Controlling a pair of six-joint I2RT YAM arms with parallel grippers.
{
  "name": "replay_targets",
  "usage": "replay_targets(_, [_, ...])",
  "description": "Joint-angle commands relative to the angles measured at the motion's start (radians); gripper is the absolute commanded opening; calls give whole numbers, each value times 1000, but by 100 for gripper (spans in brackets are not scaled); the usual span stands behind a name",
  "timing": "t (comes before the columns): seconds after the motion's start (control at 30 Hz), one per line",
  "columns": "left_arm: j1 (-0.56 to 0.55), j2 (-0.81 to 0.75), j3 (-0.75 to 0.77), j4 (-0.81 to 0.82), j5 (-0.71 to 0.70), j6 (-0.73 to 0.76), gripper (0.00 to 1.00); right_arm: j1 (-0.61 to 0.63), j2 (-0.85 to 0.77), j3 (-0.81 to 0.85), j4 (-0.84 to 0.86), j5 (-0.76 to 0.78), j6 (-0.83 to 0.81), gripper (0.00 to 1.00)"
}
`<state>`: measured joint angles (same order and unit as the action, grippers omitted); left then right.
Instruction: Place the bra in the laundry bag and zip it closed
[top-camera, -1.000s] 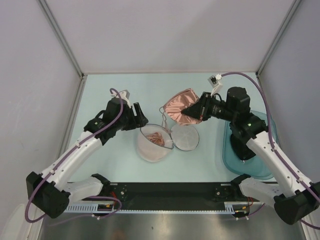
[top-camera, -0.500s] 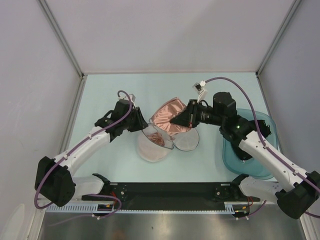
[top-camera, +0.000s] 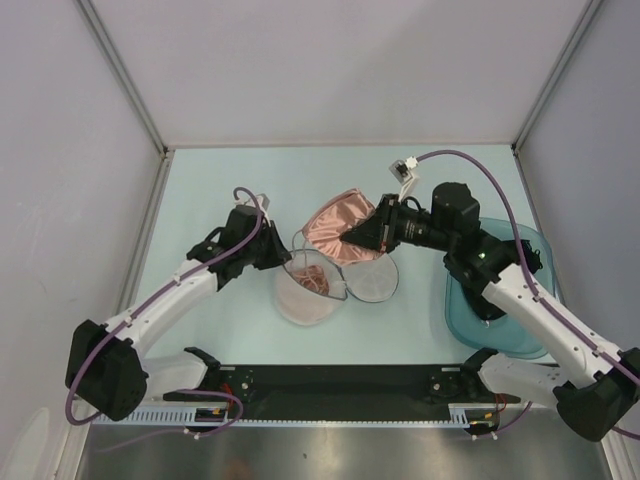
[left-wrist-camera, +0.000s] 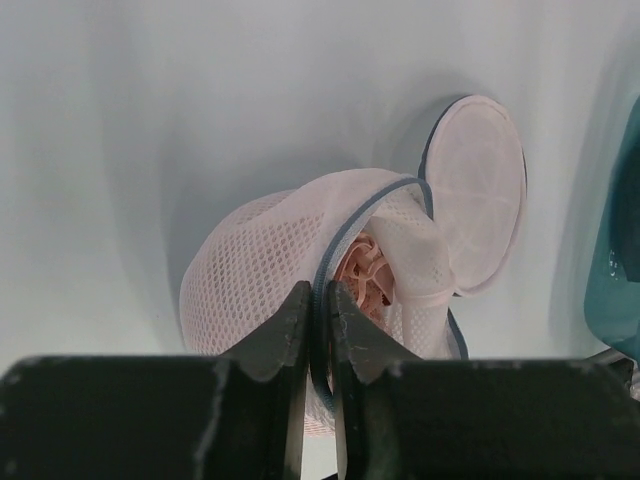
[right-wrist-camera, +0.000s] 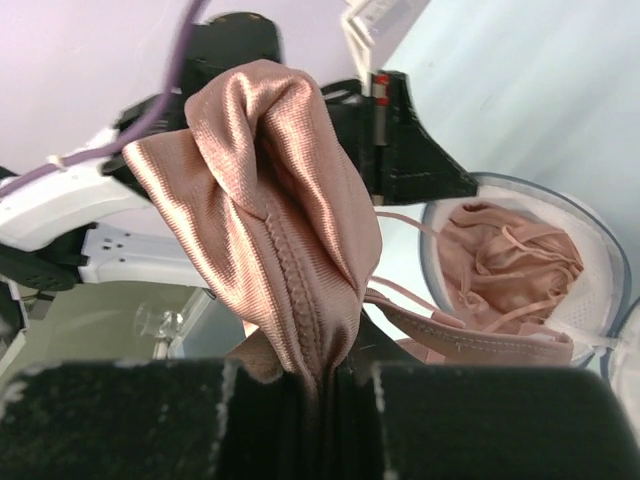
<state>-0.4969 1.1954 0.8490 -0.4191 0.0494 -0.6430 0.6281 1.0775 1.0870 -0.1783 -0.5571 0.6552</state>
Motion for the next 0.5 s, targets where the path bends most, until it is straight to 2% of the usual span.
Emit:
replay_targets(0.0, [6,-59,-14,29,1,28,14,18,35,-85,127,8,27,0])
replay_targets(0.17, [6,-86,-36,42,-9,29,1,70,99,-171,286,84,84,0])
replay_targets(0.27, [6,-92,-42,43,-10,32,0,100,145,-176,306,167,127,0])
replay_targets(0.3, [6,-97,-45,46,-11,34,0,111,153,-200,363,177,162,0])
replay_targets(0.47, [6,-114,-67,71,-10,34,0,120,182,-303,519,262,406,0])
